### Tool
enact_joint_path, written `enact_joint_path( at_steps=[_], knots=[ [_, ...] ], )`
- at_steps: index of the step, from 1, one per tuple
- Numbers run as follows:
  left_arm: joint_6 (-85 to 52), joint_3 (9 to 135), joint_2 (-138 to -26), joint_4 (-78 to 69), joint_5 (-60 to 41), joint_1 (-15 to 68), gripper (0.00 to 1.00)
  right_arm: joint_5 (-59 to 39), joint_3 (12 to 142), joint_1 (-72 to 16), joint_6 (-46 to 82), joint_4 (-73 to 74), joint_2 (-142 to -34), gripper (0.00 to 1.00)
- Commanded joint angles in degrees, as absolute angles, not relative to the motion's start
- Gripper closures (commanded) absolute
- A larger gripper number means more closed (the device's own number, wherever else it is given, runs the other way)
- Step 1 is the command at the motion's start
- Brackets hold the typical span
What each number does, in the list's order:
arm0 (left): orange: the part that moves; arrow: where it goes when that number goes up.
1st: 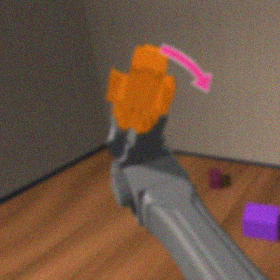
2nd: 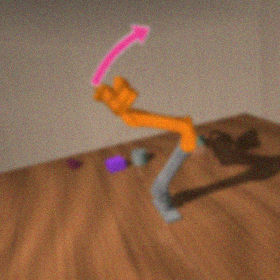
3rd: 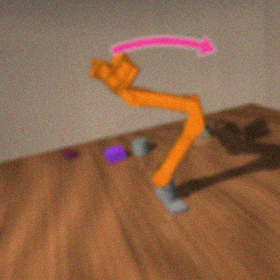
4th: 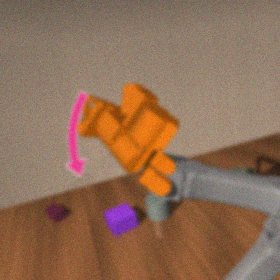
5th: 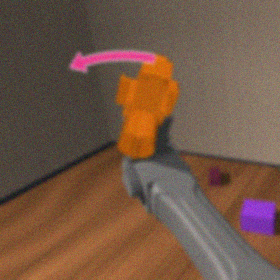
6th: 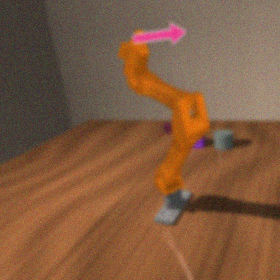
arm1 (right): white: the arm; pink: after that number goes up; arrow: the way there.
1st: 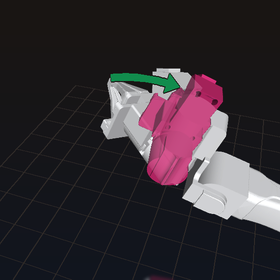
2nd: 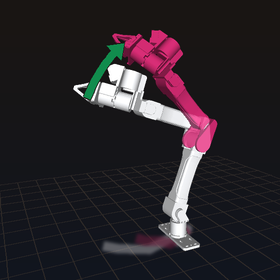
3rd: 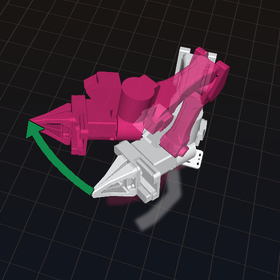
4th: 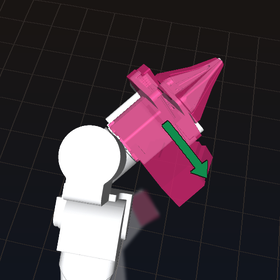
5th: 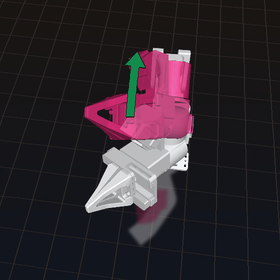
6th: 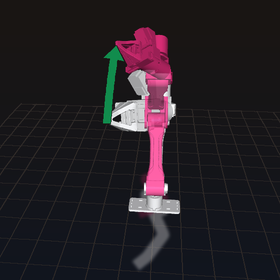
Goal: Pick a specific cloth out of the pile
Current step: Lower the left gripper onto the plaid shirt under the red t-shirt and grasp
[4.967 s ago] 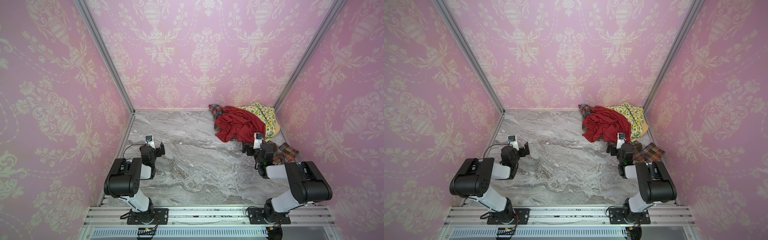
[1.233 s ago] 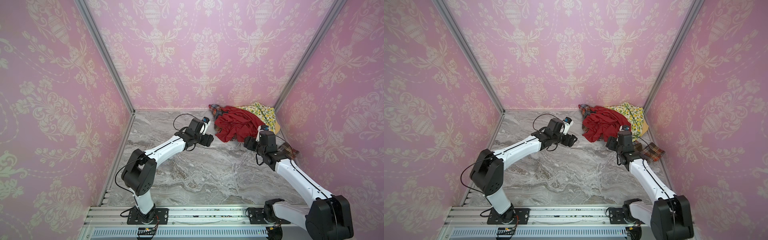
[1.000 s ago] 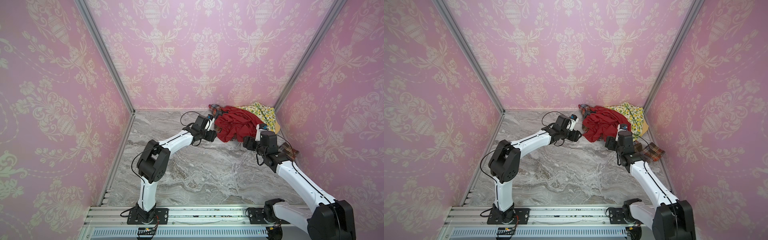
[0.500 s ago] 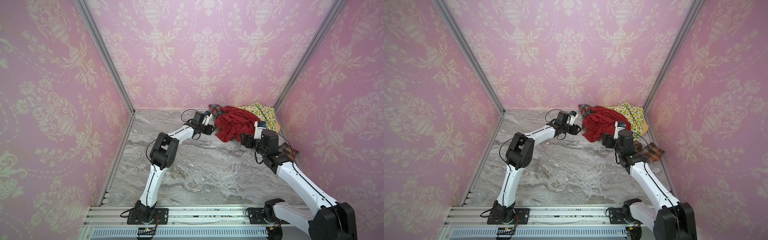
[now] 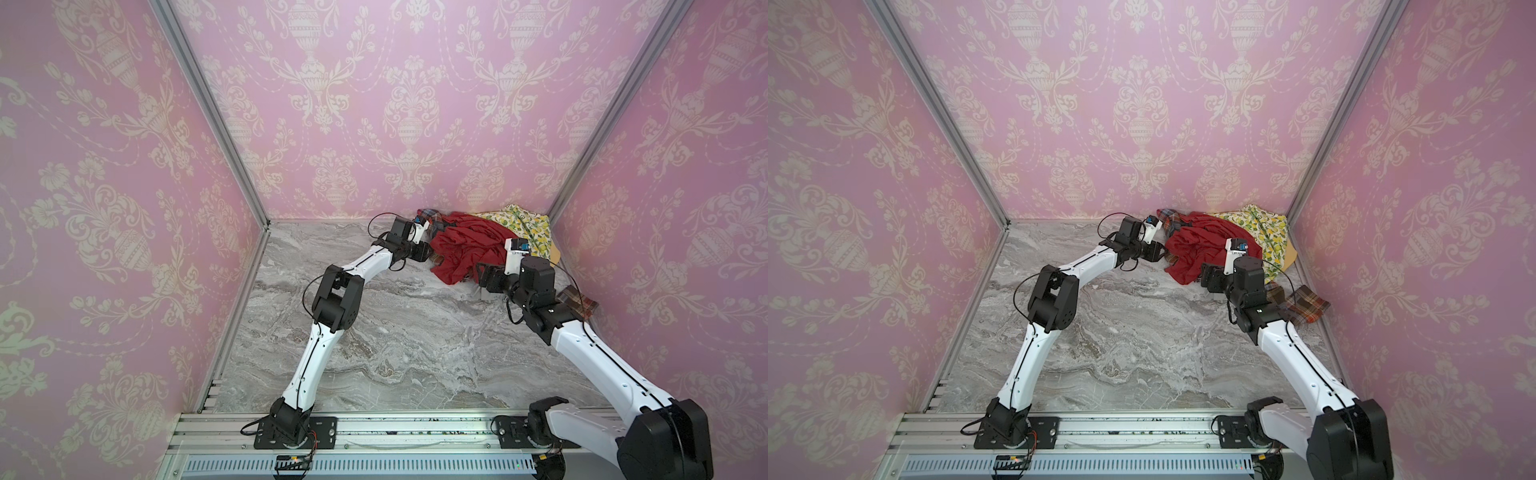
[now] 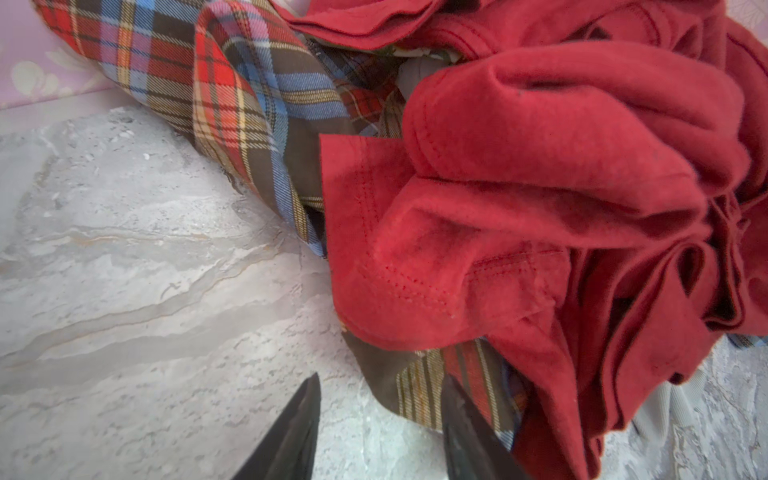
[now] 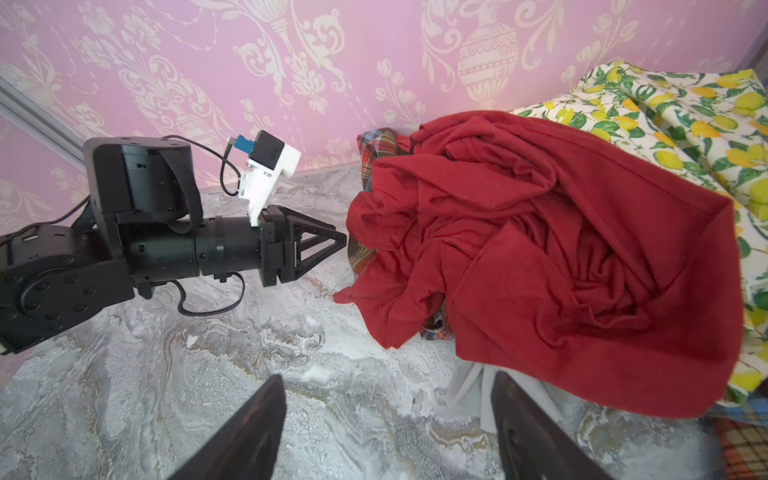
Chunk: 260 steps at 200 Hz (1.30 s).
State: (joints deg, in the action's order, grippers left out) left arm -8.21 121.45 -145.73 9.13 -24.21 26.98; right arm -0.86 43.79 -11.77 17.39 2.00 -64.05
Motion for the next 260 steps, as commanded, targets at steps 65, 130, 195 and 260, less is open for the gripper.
enact_joint_path(
  at_steps=[65,130,195,260],
  knots=[
    [-5.4,133.4,-152.5,19.7,-26.5,27.0,0.53,0.1,44.7,-12.2,14.2,4.6,-64.3,0.20],
    [-4.4,139.3,-155.2,25.8,-26.7,27.6,0.53,-1.8,43.2,-12.3,11.8,6.4,-64.1,0.17],
    [-6.4,143.6,-157.6,28.4,-24.5,28.6,0.52,-3.8,43.1,-12.7,9.8,7.8,-64.7,0.15],
    [-6.8,145.5,-159.4,32.2,-22.6,29.4,0.60,-2.2,42.4,-12.7,9.4,7.9,-63.3,0.15]
  ],
)
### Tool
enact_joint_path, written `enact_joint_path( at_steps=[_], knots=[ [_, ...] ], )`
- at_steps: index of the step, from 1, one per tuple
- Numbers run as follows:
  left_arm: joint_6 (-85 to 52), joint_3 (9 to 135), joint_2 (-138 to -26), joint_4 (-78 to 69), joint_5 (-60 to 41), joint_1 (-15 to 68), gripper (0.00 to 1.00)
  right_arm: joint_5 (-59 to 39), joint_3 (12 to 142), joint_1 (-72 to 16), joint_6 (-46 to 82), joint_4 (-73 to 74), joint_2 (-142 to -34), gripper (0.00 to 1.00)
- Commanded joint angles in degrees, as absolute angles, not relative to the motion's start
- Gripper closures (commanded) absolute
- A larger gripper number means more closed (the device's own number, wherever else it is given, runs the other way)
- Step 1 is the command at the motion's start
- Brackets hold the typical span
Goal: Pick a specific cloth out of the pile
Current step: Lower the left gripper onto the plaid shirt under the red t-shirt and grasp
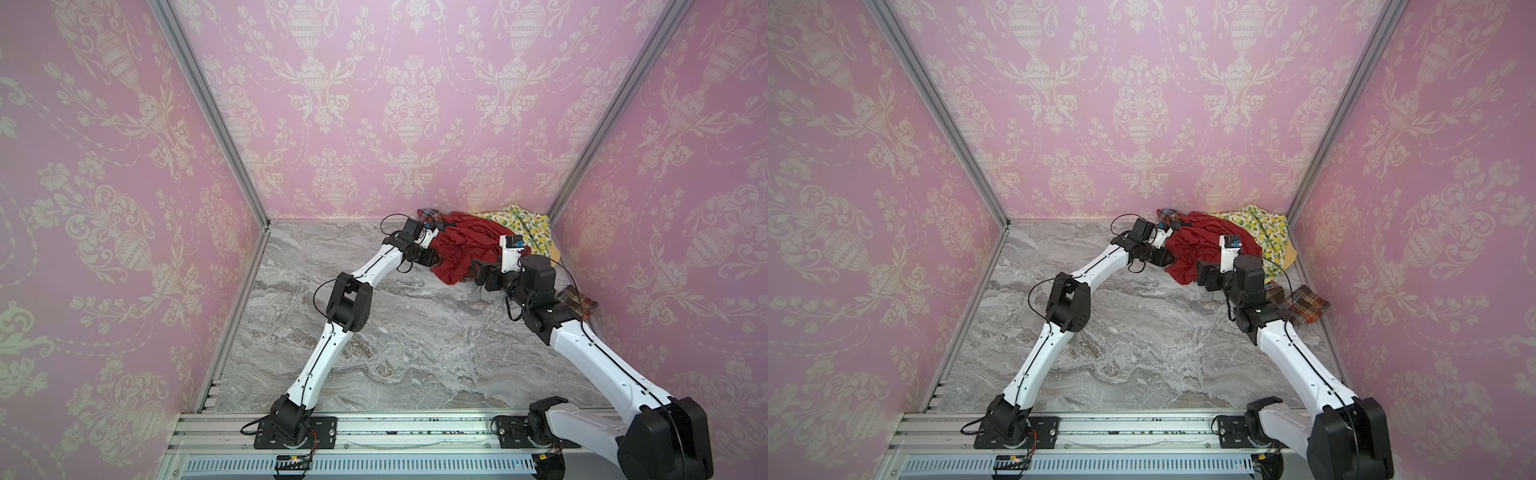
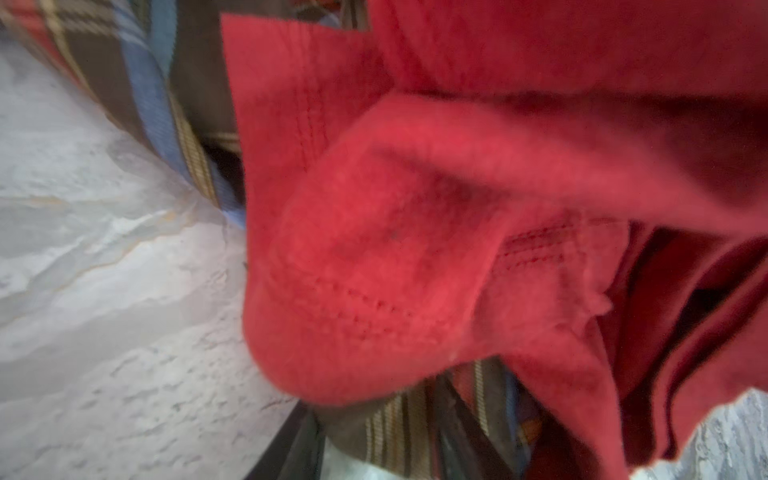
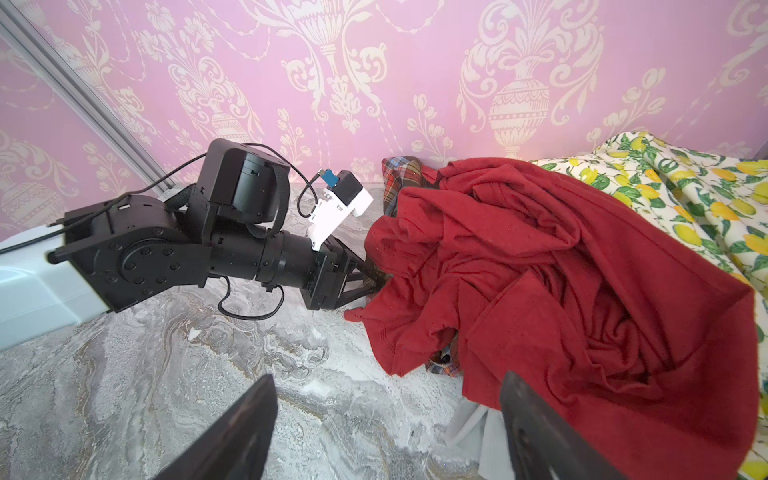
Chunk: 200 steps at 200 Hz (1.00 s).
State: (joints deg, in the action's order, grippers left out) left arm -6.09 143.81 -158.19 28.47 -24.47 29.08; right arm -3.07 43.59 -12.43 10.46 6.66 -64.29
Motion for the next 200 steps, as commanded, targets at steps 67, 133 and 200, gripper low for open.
enact_joint_path(
  at_steps=[67,133,200],
  knots=[
    [-14.6,148.5,-159.6,26.3,-22.6,29.5,1.00,-0.7,42.0,-12.7,10.5,8.6,-62.8,0.15],
    [-17.7,149.7,-153.9,22.5,-21.4,29.9,1.00,3.6,42.9,-12.7,11.9,7.6,-61.2,0.14],
    [-16.5,149.8,-145.6,22.8,-22.1,30.1,1.00,6.4,44.0,-12.7,14.2,7.3,-61.4,0.14]
  ],
)
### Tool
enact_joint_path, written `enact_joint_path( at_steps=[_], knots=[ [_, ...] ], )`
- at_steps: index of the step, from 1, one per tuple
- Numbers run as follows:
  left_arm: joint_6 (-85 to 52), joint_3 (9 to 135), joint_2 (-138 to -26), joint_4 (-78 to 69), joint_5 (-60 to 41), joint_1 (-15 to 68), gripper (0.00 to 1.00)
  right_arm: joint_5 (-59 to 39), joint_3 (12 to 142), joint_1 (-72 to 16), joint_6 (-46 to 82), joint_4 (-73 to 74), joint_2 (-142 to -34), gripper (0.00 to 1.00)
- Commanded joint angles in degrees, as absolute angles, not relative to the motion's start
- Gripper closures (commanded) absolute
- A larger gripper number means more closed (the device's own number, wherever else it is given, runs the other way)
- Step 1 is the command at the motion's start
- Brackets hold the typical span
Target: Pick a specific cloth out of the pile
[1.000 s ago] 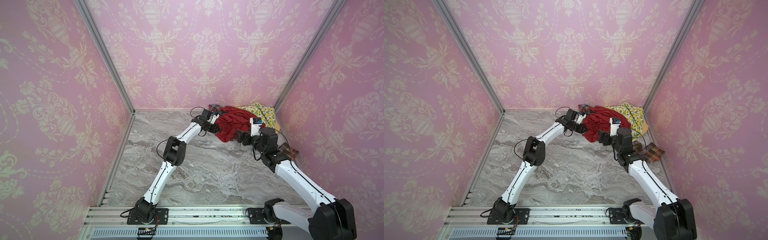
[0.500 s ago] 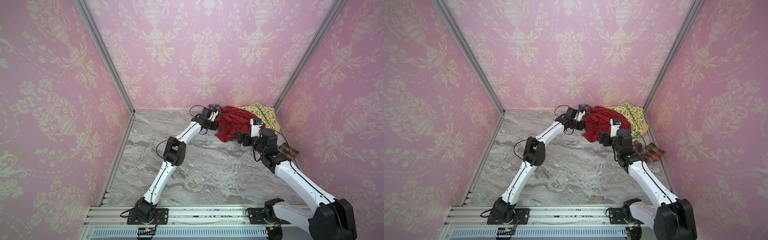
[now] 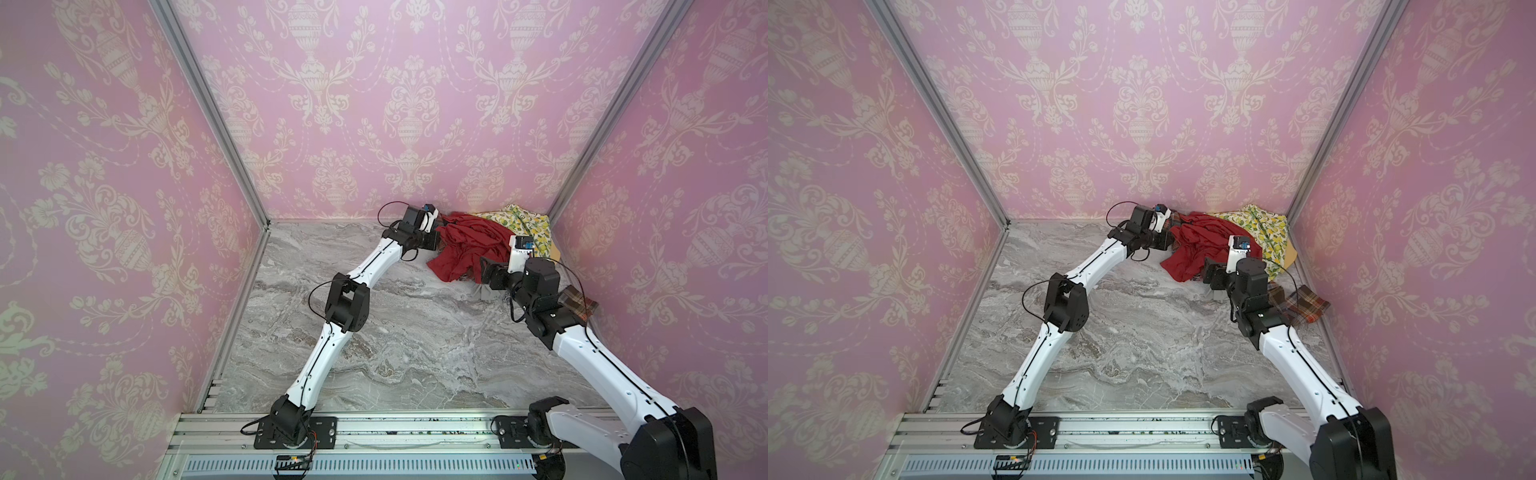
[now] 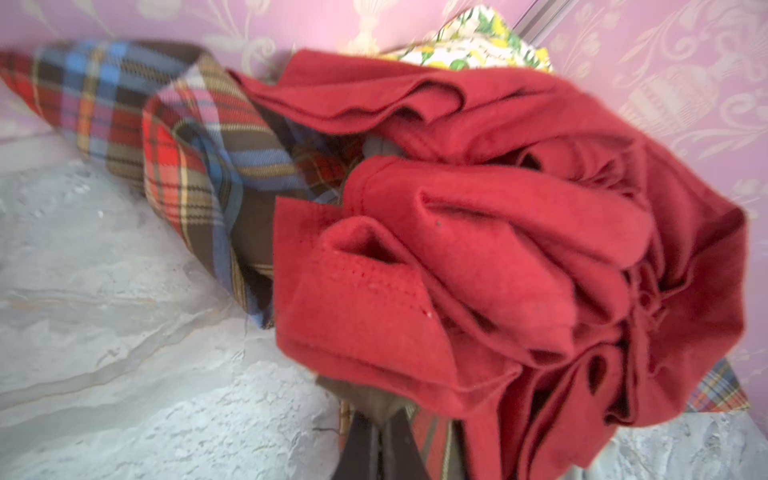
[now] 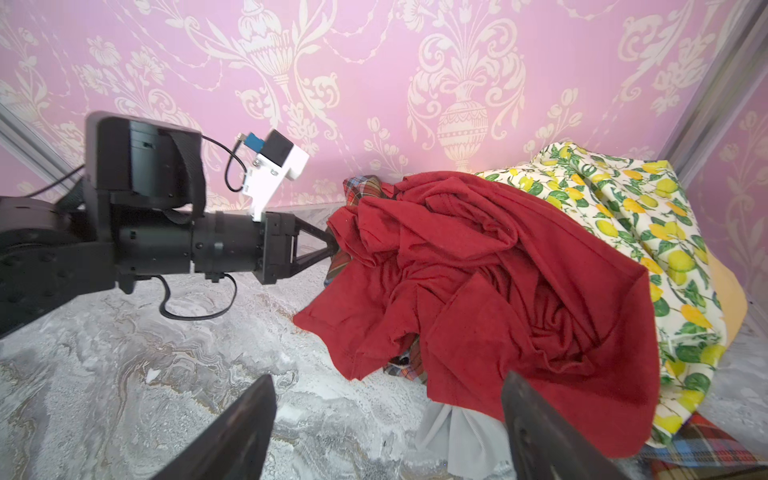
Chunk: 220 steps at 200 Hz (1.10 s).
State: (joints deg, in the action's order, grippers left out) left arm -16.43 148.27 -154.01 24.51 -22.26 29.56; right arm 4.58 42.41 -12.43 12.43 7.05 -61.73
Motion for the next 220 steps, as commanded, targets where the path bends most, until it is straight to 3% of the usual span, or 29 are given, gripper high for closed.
enact_joint_path(
  at_steps=[1,141,220],
  knots=[
    [-16.5,149.8,-145.4,22.7,-22.1,30.1,1.00,6.4,44.0,-12.7,14.2,7.3,-61.5,0.14],
    [-17.9,158.9,-137.8,17.7,-23.7,30.8,1.00,6.6,48.4,-12.3,12.3,8.1,-65.3,0.13],
    [-18.0,159.1,-131.7,14.3,-23.4,31.7,1.00,2.9,58.5,-11.8,8.3,7.5,-70.2,0.11]
  ],
)
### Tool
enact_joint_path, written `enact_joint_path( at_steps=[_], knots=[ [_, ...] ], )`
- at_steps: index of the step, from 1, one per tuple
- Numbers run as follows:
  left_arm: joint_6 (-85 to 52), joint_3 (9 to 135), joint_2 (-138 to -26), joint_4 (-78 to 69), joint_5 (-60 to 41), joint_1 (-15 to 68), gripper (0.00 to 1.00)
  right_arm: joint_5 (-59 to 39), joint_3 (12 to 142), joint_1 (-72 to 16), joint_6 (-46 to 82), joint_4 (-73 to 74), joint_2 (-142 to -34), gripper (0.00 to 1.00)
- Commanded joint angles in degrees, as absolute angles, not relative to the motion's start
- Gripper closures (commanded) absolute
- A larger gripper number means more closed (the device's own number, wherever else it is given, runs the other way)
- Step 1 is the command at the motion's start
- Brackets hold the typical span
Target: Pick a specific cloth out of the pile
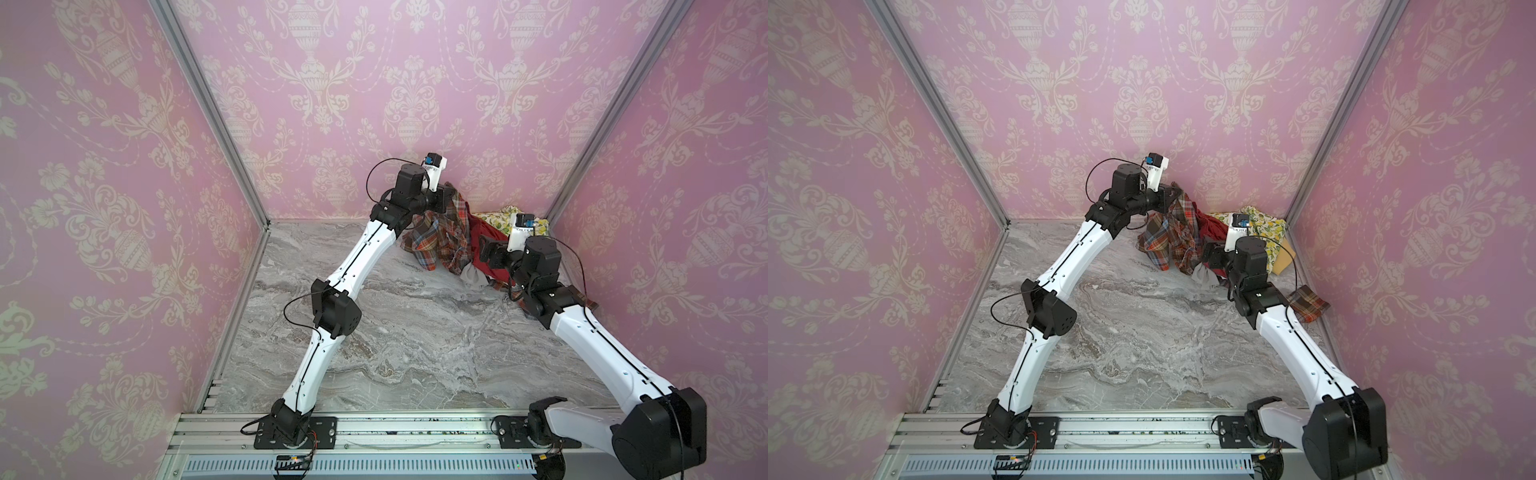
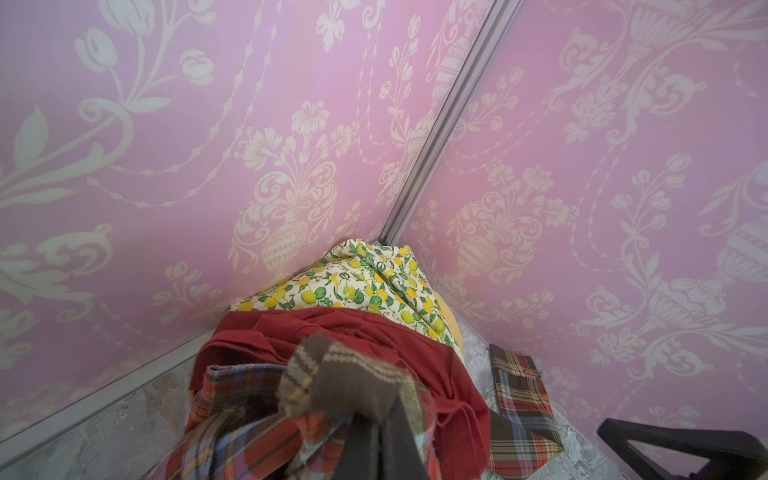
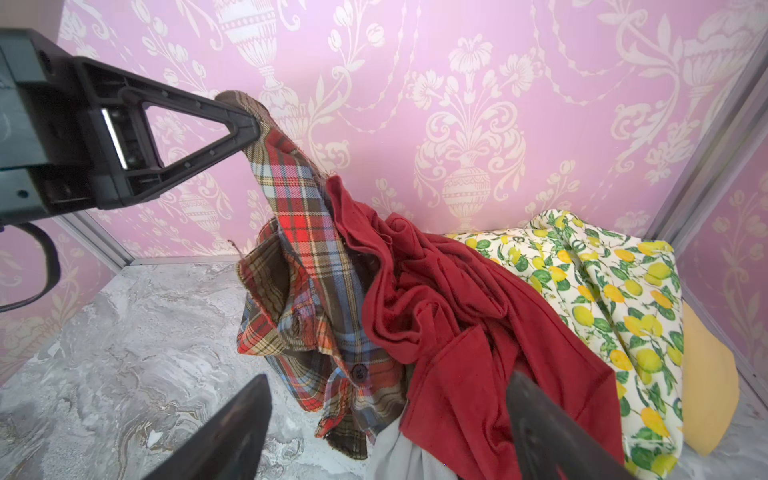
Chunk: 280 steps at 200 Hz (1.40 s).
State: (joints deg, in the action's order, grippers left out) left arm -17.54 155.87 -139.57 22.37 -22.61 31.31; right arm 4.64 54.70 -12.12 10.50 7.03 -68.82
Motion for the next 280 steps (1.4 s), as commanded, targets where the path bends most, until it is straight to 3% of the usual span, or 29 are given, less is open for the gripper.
enact_joint_path(
  at_steps=[1,63,112,170,176,187,199,203,204,280],
  knots=[
    [-18.0,159.2,-131.7,14.3,-23.4,31.7,1.00,2.9,58.6,-11.8,8.2,7.5,-70.2,0.10],
    [-17.8,159.1,-128.5,13.7,-24.6,31.9,1.00,-8.9,66.6,-11.2,2.5,3.1,-73.2,0.04],
    [-17.5,159.2,-128.4,15.6,-24.5,32.0,1.00,-22.1,62.6,-12.2,2.0,10.2,-74.0,0.00],
    [-16.5,159.1,-127.4,17.6,-24.7,32.6,1.00,-18.1,62.0,-12.7,5.5,28.9,-87.7,0.01],
    [-16.6,159.0,-127.4,18.1,-24.6,32.6,1.00,-17.7,62.8,-12.7,6.1,30.9,-89.5,0.04],
    [-17.0,159.0,-127.5,19.3,-24.6,32.6,1.00,-17.1,64.3,-12.7,7.6,33.6,-92.3,0.27],
    [-16.3,159.1,-127.7,21.4,-24.1,32.6,1.00,-17.1,65.2,-12.7,9.7,35.9,-93.8,0.70],
    [-16.0,159.0,-127.8,22.2,-23.9,32.6,1.00,-17.1,65.5,-12.7,10.5,36.3,-93.9,0.98],
    [-15.9,159.0,-127.8,22.4,-23.8,32.6,1.00,-17.1,65.6,-12.7,10.7,36.3,-93.9,1.00],
    [-12.6,156.1,-129.8,36.8,-19.8,26.5,1.00,-15.6,81.1,-13.0,16.2,9.9,-88.8,1.00]
  ],
)
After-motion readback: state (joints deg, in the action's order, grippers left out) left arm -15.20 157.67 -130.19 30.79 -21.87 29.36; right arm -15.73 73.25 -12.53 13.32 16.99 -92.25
